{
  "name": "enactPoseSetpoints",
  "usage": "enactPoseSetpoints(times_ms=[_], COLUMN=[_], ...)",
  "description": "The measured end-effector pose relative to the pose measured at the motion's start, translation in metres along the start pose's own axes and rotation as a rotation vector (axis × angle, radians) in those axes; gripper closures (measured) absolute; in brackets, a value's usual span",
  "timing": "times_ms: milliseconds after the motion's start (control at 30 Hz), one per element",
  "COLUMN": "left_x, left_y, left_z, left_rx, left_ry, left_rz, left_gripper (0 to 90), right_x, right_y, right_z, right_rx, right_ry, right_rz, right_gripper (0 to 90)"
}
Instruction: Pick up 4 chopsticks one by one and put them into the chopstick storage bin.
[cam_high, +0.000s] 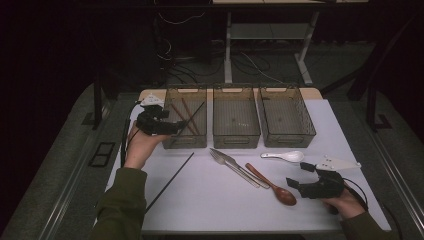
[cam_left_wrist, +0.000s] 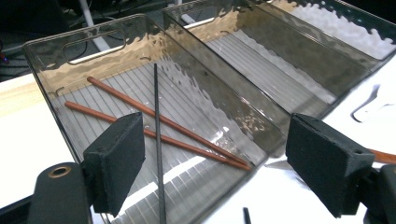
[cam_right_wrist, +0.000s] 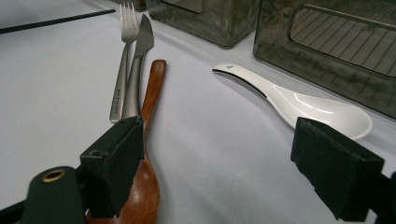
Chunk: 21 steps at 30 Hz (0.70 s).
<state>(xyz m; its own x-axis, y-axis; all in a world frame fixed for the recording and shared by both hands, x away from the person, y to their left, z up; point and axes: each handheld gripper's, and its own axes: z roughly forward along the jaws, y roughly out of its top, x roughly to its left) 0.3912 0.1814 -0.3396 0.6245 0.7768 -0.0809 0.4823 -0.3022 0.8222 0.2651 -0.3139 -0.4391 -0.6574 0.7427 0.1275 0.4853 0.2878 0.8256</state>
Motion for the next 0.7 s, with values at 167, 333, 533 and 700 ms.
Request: enactPoseSetpoints(times_ms=[167, 333, 533, 700], left_x=[-0.010, -0.020, -0.032, -0.041], left_y=[-0.008, -0.018, -0.034, -0.053], left_z=[-0.010, -0.017, -0.024, -0.028], left_rx=[-0.016, -0.008, -0.007, 0.004], left_ry=[-0.002, 0.000, 0.000, 0.006], left_rz=[0.006, 0.030, 0.040, 0.046], left_gripper=[16.9, 16.6, 16.6, 17.8], right_x=[0.001, 0.000, 0.000, 0.000], right_y=[0.000, 0.000, -0.001, -0.001], right_z=[0.000, 0.000, -0.001, -0.002], right_rx=[0.004, -0.002, -0.002, -0.001], right_ry=[0.003, -0.002, -0.004, -0.005], right_rz=[0.009, 0.000, 0.004, 0.003], right_gripper=[17.1, 17.1, 17.1, 17.1])
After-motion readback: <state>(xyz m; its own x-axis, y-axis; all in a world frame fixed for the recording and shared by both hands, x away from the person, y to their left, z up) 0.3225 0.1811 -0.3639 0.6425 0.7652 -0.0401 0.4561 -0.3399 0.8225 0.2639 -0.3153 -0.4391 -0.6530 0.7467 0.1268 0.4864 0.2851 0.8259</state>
